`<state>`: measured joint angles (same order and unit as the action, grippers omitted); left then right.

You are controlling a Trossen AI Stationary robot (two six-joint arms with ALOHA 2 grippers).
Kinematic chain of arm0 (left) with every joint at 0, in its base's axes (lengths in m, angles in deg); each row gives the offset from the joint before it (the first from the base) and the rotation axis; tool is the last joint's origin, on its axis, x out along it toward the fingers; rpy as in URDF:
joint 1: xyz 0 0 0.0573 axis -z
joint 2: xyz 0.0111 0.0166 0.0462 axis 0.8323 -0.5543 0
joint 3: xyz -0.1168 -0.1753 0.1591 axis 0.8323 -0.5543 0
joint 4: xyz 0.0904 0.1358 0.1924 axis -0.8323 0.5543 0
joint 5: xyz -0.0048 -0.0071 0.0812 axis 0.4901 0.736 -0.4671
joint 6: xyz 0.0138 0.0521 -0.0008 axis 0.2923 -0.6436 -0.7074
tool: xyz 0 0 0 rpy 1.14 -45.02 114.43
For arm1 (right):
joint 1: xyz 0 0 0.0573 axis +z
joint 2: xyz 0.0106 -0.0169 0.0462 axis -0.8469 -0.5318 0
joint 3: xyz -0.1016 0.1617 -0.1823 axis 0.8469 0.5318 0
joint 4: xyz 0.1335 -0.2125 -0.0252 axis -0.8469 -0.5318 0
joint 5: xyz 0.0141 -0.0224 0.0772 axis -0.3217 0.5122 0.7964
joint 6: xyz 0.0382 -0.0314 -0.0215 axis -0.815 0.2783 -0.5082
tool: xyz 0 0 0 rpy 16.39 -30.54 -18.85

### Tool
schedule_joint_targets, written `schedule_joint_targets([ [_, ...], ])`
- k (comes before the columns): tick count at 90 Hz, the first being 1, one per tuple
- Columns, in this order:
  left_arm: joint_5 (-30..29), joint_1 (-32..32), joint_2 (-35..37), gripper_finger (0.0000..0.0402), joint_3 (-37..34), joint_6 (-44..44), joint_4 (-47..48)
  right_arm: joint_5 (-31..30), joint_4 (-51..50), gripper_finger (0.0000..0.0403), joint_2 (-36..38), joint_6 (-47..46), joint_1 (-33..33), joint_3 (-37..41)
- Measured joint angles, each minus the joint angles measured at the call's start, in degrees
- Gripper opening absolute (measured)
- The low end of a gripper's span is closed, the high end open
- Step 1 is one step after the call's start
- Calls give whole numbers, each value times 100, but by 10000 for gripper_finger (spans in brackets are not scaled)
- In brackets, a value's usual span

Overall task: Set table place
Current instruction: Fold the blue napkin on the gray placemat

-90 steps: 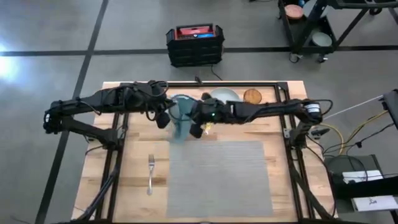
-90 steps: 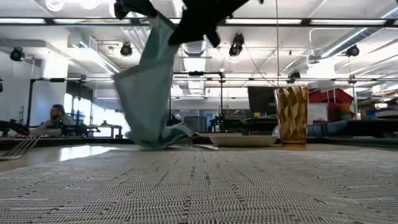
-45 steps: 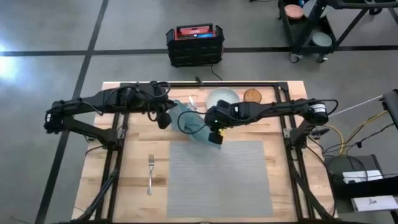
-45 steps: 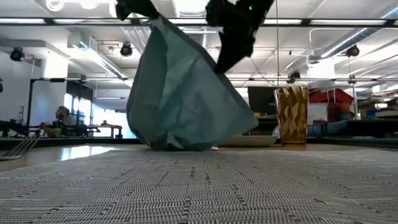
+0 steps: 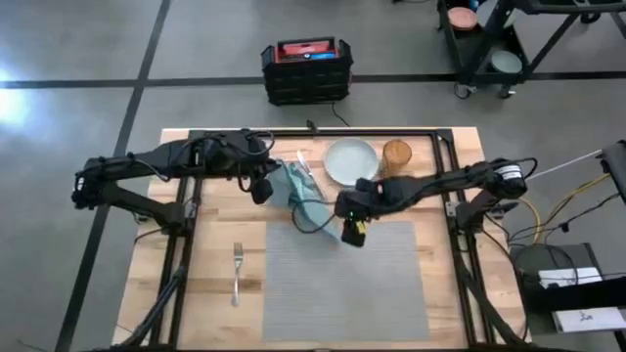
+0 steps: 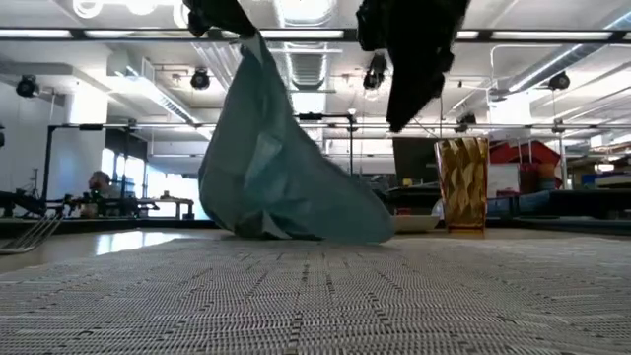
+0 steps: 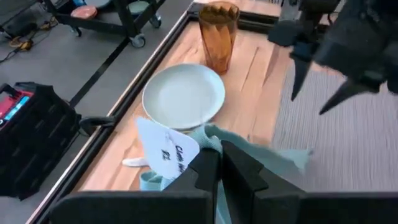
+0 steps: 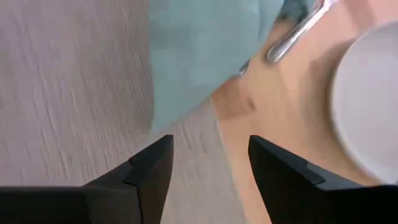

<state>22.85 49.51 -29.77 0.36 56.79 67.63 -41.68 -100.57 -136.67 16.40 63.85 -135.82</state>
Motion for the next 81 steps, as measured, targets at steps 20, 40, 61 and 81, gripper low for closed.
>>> schedule_joint_targets([
  [20,0,0,-37,0,0,-7,81,-270,2199,210,-15,-908,608,1228],
  [40,0,0,-32,0,0,-52,132,-697,4122,206,-129,-1086,1077,1921],
  [61,-2,0,-32,0,0,-118,166,-2020,4376,193,-800,-29,1331,1960],
  [81,0,-1,-32,0,0,-114,154,-2430,4462,185,-1226,-133,1222,1938],
])
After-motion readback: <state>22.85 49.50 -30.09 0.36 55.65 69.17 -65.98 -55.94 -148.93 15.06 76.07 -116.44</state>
